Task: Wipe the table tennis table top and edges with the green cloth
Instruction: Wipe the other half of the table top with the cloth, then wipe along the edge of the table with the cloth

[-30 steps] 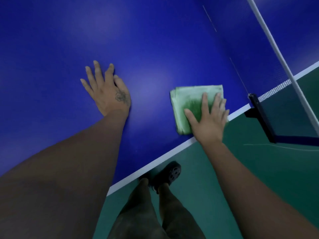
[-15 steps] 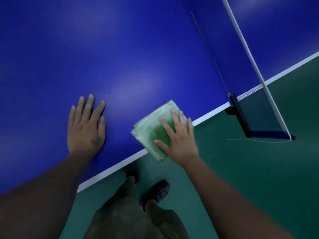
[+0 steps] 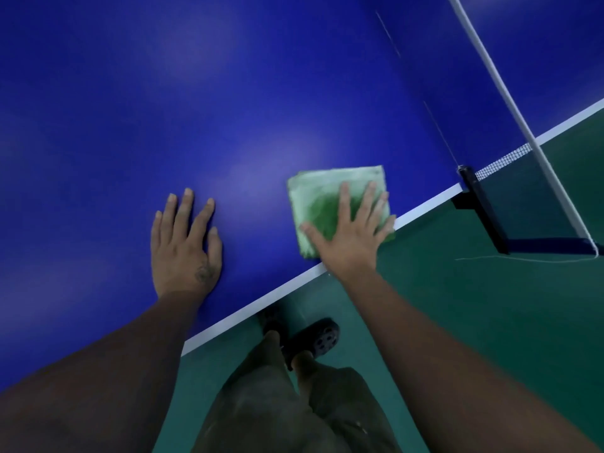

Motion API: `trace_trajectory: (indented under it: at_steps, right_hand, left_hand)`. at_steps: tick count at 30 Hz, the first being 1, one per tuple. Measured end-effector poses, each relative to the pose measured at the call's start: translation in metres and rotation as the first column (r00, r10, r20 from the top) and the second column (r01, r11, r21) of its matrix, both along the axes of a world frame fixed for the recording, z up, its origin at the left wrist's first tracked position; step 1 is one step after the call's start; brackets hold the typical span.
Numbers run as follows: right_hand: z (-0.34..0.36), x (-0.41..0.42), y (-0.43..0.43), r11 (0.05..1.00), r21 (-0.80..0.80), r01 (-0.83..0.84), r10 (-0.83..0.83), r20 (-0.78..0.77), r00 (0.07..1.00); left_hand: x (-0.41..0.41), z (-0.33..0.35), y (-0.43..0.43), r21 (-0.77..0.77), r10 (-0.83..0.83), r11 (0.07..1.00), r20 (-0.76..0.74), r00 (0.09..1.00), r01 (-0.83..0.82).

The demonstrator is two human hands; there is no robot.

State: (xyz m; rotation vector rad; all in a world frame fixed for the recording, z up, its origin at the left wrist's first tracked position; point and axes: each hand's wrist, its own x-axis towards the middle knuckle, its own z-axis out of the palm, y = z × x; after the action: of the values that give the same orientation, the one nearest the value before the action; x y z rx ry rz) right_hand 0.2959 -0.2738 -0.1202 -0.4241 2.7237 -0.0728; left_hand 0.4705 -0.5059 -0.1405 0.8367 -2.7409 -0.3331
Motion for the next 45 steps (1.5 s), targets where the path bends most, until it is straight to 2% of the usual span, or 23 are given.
trace_trajectory:
  at_steps: [2, 4, 8, 12, 14, 17, 19, 21, 22, 23, 24, 25, 26, 27, 28, 29, 32, 35, 40, 42, 45]
  right_hand:
    - [-0.001, 0.028, 0.015, 0.988, -0.01, -0.156, 0.156, -0.019, 0.988]
    - [-0.002, 0.039, 0.036, 0.977, -0.043, -0.21, 0.209, -0.038, 0.977]
    - [-0.001, 0.036, 0.057, 0.979, -0.099, -0.177, 0.174, -0.038, 0.984]
    - [0.001, 0.037, 0.061, 0.982, -0.147, -0.114, 0.121, 0.04, 0.992]
    - [0.003, 0.036, 0.066, 0.978, -0.196, -0.074, 0.093, 0.087, 0.992]
    - [0.007, 0.03, 0.075, 0.964, -0.257, -0.068, 0.105, 0.132, 0.986]
    - [0.009, 0.029, 0.086, 0.936, -0.347, -0.062, 0.086, 0.056, 0.995]
    - [0.006, 0.033, 0.102, 0.878, -0.477, 0.038, -0.066, -0.042, 0.997]
    - [0.004, 0.037, 0.108, 0.828, -0.538, 0.158, -0.193, -0.008, 0.981]
    - [0.003, 0.041, 0.113, 0.733, -0.592, 0.335, -0.327, 0.125, 0.937]
    - [0.002, 0.044, 0.116, 0.568, -0.616, 0.547, -0.43, 0.344, 0.835]
    - [0.002, 0.047, 0.116, 0.343, -0.574, 0.743, -0.46, 0.588, 0.666]
    - [0.001, 0.048, 0.115, 0.132, -0.468, 0.874, -0.41, 0.777, 0.478]
    - [0.001, 0.048, 0.115, -0.002, -0.355, 0.935, -0.331, 0.883, 0.334]
    - [-0.002, 0.048, 0.117, -0.054, -0.297, 0.953, -0.282, 0.92, 0.271]
    - [-0.004, 0.05, 0.123, -0.074, -0.289, 0.955, -0.267, 0.928, 0.26]
    - [-0.002, 0.05, 0.158, -0.063, -0.342, 0.938, -0.293, 0.904, 0.31]
    - [0.01, 0.044, 0.208, -0.038, -0.392, 0.919, -0.279, 0.887, 0.367]
    - [0.05, 0.028, 0.287, 0.016, -0.526, 0.85, -0.226, 0.827, 0.515]
    - [0.068, 0.021, 0.316, 0.045, -0.557, 0.829, -0.196, 0.809, 0.554]
    - [0.092, 0.012, 0.361, 0.17, -0.607, 0.776, -0.214, 0.746, 0.631]
  left_hand:
    - [0.001, -0.001, -0.001, 0.005, -0.003, 1.0, 0.005, 1.0, 0.003]
    - [0.001, -0.001, -0.001, 0.008, -0.007, 1.0, 0.019, 1.0, 0.007]
    - [-0.001, 0.002, 0.002, 0.024, -0.013, 1.0, 0.071, 0.997, 0.011]
    - [-0.015, 0.016, 0.024, 0.193, 0.045, 0.979, 0.128, 0.991, -0.069]
    - [-0.03, 0.03, 0.046, 0.295, -0.043, 0.955, 0.092, 0.995, 0.014]
    - [-0.066, 0.05, 0.082, 0.459, -0.254, 0.864, 0.04, 0.966, 0.208]
    - [-0.095, 0.059, 0.102, 0.495, -0.314, 0.836, 0.073, 0.947, 0.239]
    - [-0.116, 0.061, 0.118, 0.452, -0.344, 0.859, 0.16, 0.925, 0.241]
    - [-0.122, 0.061, 0.125, 0.425, -0.348, 0.873, 0.204, 0.915, 0.238]
    - [-0.126, 0.062, 0.132, 0.402, -0.348, 0.885, 0.232, 0.908, 0.237]
    - [-0.126, 0.062, 0.138, 0.385, -0.342, 0.893, 0.243, 0.908, 0.233]
    - [-0.125, 0.063, 0.146, 0.375, -0.325, 0.901, 0.247, 0.913, 0.219]
    - [-0.122, 0.065, 0.155, 0.375, -0.303, 0.906, 0.255, 0.918, 0.194]
    - [-0.12, 0.068, 0.164, 0.387, -0.281, 0.907, 0.27, 0.921, 0.163]
    - [-0.116, 0.07, 0.174, 0.409, -0.266, 0.903, 0.29, 0.919, 0.133]
    - [-0.113, 0.072, 0.185, 0.435, -0.258, 0.894, 0.31, 0.915, 0.105]
    - [-0.101, 0.079, 0.215, 0.524, -0.211, 0.852, 0.364, 0.907, -0.012]
    - [-0.093, 0.088, 0.245, 0.643, -0.157, 0.755, 0.368, 0.917, -0.129]
    - [-0.102, 0.11, 0.304, 0.802, -0.162, 0.591, 0.225, 0.961, -0.088]
    - [-0.117, 0.122, 0.327, 0.826, -0.194, 0.561, 0.187, 0.963, -0.048]
    - [-0.145, 0.146, 0.359, 0.825, -0.317, 0.562, 0.141, 0.938, 0.065]
